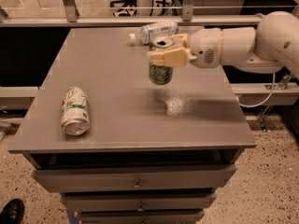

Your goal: Move green can near 7up can

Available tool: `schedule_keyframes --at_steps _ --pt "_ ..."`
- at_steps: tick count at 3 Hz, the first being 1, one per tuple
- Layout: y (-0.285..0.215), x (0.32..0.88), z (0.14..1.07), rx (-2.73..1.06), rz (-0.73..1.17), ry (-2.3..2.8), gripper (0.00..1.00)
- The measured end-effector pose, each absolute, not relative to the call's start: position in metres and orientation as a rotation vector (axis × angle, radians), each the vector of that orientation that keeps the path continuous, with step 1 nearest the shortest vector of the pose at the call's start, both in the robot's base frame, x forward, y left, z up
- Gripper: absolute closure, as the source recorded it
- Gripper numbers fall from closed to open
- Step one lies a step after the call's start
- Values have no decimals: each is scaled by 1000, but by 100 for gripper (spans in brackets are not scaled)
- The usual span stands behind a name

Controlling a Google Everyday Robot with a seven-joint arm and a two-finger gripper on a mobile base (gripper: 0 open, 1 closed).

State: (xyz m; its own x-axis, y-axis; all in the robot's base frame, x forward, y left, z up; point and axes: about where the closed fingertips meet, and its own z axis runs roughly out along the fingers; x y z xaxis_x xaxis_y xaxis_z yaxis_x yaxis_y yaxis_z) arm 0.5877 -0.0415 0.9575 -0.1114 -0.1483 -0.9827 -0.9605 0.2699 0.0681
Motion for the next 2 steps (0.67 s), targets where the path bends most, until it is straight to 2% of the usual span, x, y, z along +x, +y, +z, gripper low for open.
schedule_keyframes --at_steps 1,2 --pt "15 546 941 -1129 1127 1465 100" --pt "41 526 933 -1145 1202 1442 100"
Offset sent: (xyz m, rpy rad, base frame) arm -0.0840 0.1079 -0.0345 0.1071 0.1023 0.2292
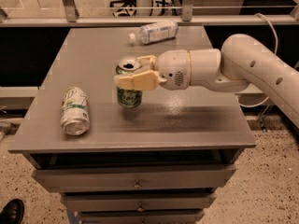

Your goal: Move green can near 7up can

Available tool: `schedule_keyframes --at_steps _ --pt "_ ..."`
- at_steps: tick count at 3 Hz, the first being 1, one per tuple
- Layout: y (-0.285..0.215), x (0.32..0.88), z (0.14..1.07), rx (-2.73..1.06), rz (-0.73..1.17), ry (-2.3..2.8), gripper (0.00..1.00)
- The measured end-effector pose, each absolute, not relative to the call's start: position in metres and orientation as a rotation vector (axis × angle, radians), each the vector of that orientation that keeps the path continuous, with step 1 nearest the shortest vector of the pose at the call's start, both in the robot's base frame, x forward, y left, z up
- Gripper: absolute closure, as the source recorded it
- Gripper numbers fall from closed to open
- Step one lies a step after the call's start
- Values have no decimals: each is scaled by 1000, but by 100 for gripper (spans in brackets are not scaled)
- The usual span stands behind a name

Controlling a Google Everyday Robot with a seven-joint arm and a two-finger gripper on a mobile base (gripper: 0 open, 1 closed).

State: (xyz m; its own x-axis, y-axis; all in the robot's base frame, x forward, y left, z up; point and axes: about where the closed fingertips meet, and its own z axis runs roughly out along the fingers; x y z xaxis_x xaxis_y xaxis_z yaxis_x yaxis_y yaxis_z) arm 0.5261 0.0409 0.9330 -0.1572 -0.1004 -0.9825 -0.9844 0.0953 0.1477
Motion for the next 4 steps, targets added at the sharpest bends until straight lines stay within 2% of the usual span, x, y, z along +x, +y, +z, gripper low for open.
schedule_keyframes --at_steps 1,4 --pt "61 511 926 -1172 1263 1419 100" --pt "91 490 903 -1231 1312 1378 31"
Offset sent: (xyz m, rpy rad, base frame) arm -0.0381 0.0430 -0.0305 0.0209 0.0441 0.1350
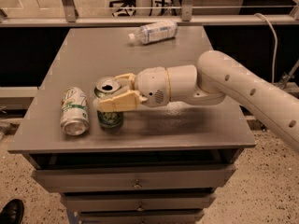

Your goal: Move green can near 7up can

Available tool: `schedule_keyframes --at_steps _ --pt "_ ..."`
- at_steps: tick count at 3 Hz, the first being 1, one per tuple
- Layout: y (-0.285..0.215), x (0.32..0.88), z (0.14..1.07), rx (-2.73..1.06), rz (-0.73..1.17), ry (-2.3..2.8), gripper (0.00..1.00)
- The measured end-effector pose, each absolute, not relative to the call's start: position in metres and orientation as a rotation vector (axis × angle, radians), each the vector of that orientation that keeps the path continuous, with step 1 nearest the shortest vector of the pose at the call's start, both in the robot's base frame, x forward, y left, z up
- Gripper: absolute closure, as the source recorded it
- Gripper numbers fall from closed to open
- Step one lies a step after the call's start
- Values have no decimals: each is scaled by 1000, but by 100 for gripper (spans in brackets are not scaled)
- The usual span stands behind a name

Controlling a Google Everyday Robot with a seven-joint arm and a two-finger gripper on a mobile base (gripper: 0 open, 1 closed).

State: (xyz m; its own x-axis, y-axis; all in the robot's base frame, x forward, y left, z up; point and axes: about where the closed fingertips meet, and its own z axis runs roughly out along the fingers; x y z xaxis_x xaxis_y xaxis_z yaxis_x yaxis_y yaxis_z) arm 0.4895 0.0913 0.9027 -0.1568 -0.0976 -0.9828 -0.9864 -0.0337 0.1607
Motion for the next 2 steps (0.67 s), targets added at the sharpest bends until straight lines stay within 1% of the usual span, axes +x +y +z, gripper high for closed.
schedule_keyframes --at_steps 1,2 --pt "96 486 900 -1231 1329 1371 8" --pt "98 485 899 -1230 1333 1368 0"
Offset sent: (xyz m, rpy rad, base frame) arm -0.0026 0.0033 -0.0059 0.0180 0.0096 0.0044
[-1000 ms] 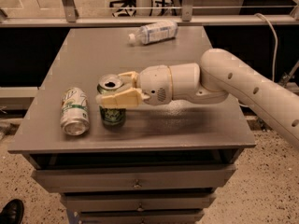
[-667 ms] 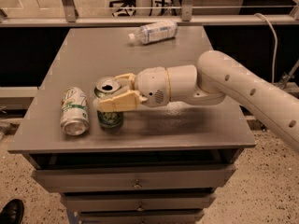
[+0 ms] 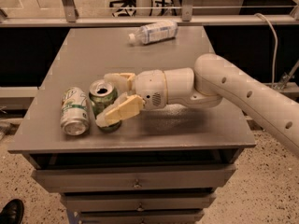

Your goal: Move green can near 7up can

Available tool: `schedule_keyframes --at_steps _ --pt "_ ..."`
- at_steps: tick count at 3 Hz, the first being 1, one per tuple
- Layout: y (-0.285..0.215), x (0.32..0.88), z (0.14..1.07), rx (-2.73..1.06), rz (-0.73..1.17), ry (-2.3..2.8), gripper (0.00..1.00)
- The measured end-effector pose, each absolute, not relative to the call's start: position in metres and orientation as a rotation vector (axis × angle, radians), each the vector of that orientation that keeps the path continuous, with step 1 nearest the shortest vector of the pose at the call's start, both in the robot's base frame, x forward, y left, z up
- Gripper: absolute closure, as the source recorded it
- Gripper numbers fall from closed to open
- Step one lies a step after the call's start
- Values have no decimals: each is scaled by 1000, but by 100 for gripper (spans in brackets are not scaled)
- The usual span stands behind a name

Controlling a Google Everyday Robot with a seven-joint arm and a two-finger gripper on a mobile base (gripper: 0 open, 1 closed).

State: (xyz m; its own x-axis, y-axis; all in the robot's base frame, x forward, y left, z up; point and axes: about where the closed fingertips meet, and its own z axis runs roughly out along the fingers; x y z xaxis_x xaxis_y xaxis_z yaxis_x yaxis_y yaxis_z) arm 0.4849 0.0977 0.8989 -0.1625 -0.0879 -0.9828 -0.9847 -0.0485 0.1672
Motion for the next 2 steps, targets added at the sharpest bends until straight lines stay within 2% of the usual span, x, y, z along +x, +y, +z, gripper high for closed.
schedule_keyframes --at_steps 2 --pt "47 513 920 -1218 1196 1369 0"
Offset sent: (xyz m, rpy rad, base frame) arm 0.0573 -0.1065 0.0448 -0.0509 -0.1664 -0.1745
